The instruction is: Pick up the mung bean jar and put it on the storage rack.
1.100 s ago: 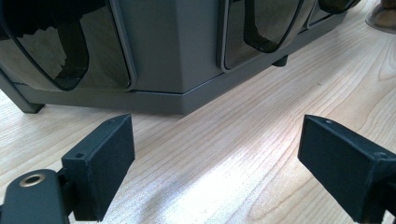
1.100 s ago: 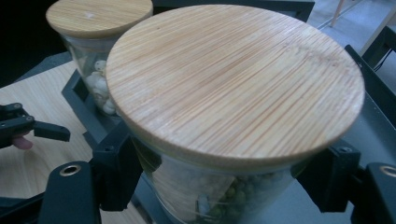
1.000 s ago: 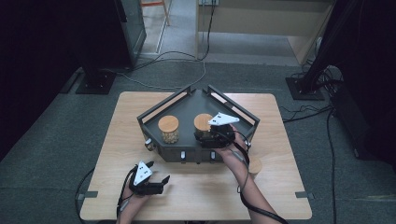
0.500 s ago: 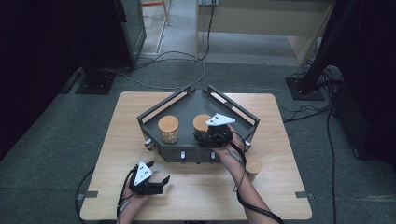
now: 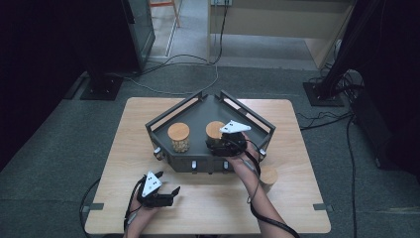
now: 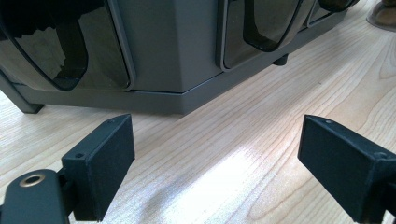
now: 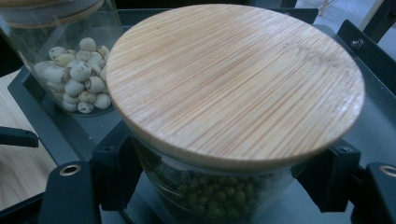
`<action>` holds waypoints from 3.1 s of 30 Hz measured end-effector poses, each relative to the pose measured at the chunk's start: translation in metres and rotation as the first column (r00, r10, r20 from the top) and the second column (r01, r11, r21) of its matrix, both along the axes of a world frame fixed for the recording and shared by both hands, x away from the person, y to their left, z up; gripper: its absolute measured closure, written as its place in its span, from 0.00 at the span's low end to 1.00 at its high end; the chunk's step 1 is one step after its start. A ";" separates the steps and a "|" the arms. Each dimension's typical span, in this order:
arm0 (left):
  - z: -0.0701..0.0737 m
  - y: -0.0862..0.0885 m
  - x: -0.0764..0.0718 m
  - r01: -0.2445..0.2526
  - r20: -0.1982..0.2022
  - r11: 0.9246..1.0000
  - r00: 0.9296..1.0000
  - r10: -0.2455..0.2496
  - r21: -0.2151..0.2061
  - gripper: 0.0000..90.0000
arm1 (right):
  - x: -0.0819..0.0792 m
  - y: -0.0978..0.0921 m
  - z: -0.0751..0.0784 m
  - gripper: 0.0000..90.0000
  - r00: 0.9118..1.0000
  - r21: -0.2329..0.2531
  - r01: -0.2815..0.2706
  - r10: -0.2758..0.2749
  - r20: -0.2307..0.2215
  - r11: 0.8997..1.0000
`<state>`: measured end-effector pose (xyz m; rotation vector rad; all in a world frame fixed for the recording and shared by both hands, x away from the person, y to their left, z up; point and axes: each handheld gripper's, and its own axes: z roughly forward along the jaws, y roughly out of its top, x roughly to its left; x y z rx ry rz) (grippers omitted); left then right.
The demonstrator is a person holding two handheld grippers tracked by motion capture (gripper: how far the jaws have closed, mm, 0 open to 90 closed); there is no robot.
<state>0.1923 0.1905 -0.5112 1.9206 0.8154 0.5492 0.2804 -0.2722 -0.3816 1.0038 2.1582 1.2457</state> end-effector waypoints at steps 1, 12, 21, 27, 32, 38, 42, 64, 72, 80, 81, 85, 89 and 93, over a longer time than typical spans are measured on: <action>0.000 0.000 0.000 0.001 0.001 1.000 1.000 -0.001 0.001 0.12 | 0.000 0.000 0.000 0.27 1.000 -0.001 -0.003 0.003 0.000 1.000; 0.000 0.000 0.000 0.000 0.001 1.000 1.000 0.000 -0.001 0.12 | 0.002 -0.001 0.002 0.27 1.000 -0.008 -0.009 0.009 -0.004 1.000; 0.000 0.000 0.000 0.000 0.000 1.000 1.000 0.000 -0.002 0.12 | -0.001 -0.007 0.002 0.23 1.000 -0.007 -0.028 0.028 0.000 1.000; 0.000 0.000 0.000 0.000 0.000 1.000 1.000 0.000 -0.001 0.12 | -0.007 -0.013 0.003 0.22 1.000 -0.007 -0.030 0.030 -0.001 1.000; 0.000 0.001 0.000 -0.001 0.001 1.000 1.000 0.001 -0.004 0.12 | -0.014 -0.017 0.004 0.22 1.000 -0.015 -0.029 0.029 -0.001 0.999; 0.000 0.000 0.000 -0.002 -0.001 1.000 1.000 0.002 -0.002 0.12 | -0.022 -0.029 0.002 0.22 0.999 0.008 -0.036 0.036 0.006 0.999; 0.000 0.000 0.000 -0.001 0.001 1.000 1.000 0.001 -0.003 0.12 | -0.028 -0.035 0.001 0.22 0.999 0.016 -0.045 0.045 0.011 0.999; 0.000 0.000 0.000 -0.002 -0.001 1.000 1.000 0.002 -0.004 0.12 | -0.067 -0.068 -0.010 0.22 0.993 0.014 -0.098 0.097 0.065 0.995; 0.000 0.000 0.000 -0.003 -0.001 1.000 1.000 0.003 0.000 0.12 | -0.080 -0.082 -0.016 0.22 0.989 0.008 -0.123 0.122 0.084 0.992; 0.000 0.000 0.000 -0.003 0.000 1.000 1.000 0.003 -0.001 0.12 | -0.088 -0.095 -0.024 0.22 0.989 0.011 -0.131 0.130 0.071 0.991; 0.000 0.000 0.000 -0.002 0.001 1.000 1.000 0.002 0.000 0.12 | -0.088 -0.096 -0.025 0.22 0.989 0.013 -0.132 0.131 0.068 0.991; 0.000 0.000 0.000 -0.002 0.001 1.000 1.000 0.002 0.001 0.12 | -0.091 -0.102 -0.030 0.22 0.989 0.013 -0.134 0.133 0.067 0.991; 0.000 0.000 0.000 -0.003 0.001 1.000 1.000 0.003 -0.001 0.12 | -0.094 -0.109 -0.034 0.22 0.988 0.013 -0.135 0.134 0.071 0.991; 0.000 0.000 0.000 -0.002 0.002 1.000 1.000 0.002 0.001 0.12 | -0.096 -0.116 -0.038 0.22 0.987 0.029 -0.143 0.140 0.072 0.989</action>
